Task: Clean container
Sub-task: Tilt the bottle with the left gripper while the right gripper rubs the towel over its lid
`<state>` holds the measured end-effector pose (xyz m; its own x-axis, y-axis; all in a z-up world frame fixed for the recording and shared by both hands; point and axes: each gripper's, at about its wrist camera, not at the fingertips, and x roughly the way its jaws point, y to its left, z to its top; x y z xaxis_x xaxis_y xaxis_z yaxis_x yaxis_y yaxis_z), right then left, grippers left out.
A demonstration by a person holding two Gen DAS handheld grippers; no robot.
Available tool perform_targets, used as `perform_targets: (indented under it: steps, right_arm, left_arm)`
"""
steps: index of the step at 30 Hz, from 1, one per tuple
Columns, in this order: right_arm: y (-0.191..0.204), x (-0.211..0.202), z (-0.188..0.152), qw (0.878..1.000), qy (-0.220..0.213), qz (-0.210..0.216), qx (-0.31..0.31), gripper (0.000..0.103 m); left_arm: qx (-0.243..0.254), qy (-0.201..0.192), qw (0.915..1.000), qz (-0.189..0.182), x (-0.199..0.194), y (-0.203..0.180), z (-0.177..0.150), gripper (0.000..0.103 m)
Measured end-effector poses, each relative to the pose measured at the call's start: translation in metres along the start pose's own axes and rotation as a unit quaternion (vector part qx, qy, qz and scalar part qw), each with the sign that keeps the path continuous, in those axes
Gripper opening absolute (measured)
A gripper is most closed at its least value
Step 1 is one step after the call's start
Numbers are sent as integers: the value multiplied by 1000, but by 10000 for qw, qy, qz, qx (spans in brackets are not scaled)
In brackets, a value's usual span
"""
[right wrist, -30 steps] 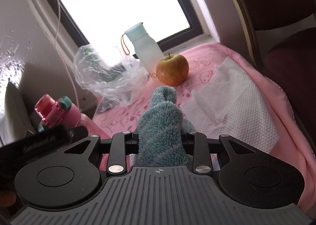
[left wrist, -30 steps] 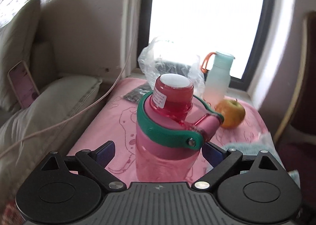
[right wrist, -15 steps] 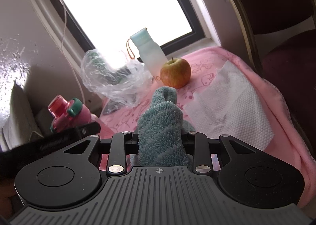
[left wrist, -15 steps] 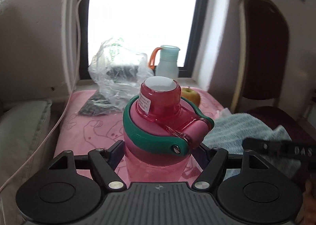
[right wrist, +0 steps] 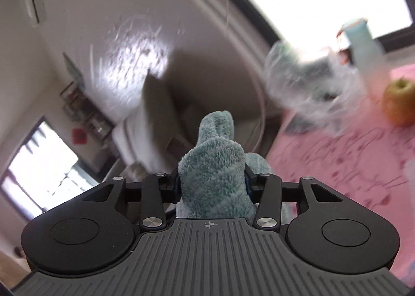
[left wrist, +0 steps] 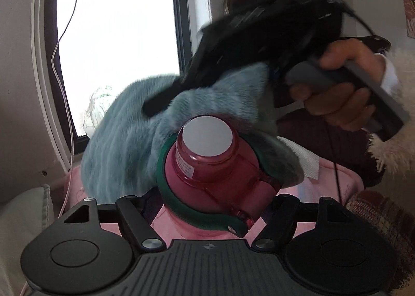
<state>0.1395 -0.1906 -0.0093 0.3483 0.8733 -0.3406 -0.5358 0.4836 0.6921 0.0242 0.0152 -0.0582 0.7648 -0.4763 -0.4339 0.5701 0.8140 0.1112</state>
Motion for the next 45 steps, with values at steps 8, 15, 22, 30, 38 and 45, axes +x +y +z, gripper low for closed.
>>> perform_targets:
  steps: [8, 15, 22, 30, 38, 45]
  right_arm:
    - [-56, 84, -14, 9252, 1167, -3606, -188, 30]
    - [-9, 27, -3, 9776, 150, -2093, -157, 30]
    - [10, 55, 5, 9853, 1134, -1146, -557, 32]
    - [-79, 41, -28, 9415, 1286, -3096, 355, 31]
    - [-69, -35, -48, 9445, -301, -3189, 727, 31]
    - [-64, -75, -70, 9368, -1153, -3124, 1072, 32]
  left_arm:
    - [-300, 46, 9995, 23, -1, 13, -2, 71]
    - [171, 97, 9998, 25, 3, 3, 1, 71]
    - [708, 169, 9973, 65, 4, -12, 2, 71]
    - [1, 283, 9996, -59, 21, 15, 18, 71]
    - [-26, 725, 9972, -166, 57, 13, 50, 72]
    - [-640, 871, 9903, 873, 69, -12, 58, 95]
